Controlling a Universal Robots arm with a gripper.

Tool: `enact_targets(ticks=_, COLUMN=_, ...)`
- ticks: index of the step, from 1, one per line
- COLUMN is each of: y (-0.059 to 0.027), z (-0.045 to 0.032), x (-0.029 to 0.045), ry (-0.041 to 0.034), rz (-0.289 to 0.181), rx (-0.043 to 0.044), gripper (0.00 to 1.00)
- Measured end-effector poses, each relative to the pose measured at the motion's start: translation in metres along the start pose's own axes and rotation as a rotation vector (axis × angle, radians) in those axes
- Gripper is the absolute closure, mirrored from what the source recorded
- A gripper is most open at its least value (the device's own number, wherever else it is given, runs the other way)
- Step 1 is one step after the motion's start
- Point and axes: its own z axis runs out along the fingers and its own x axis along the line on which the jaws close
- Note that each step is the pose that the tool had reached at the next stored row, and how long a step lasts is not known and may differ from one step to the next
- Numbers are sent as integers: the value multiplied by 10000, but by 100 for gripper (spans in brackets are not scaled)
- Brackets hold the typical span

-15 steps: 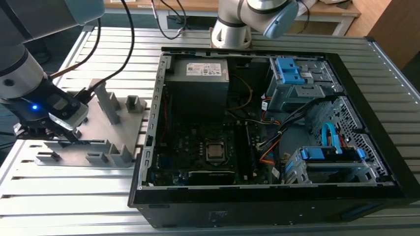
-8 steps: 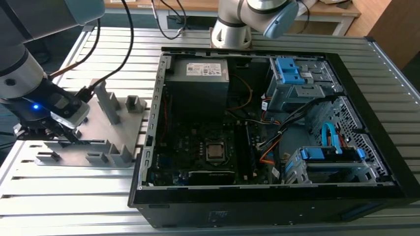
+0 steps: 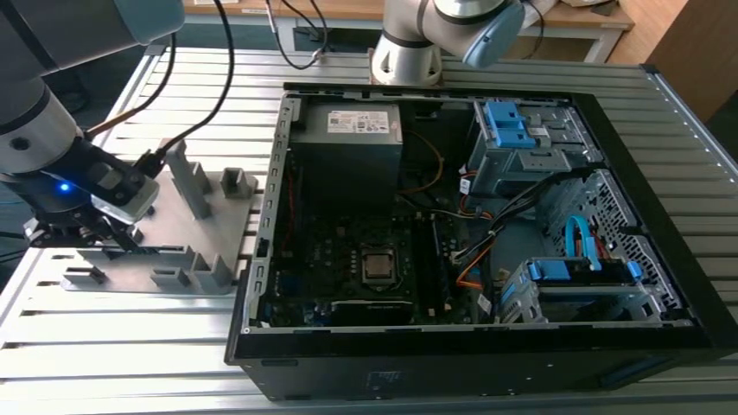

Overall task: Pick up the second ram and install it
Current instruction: 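Pick up the second ram and move it above second insertion slot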

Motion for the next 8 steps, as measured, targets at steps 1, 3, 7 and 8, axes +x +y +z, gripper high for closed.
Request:
enact_targets(ticks=1, y=0, z=0, x=0, ry=2, rz=-40, rx=-1, gripper=90)
enact_targets(ticks=3, y=0, z=0, x=0, ry=5, rz=-119, rx=-3, gripper=90)
enact_targets(ticks=7, y=0, z=0, x=0, ry=13, rz=-271, rx=-8, gripper=90)
enact_targets(ticks=8, y=0, z=0, x=0, ry=14, rz=-308, rx=-9, gripper=90)
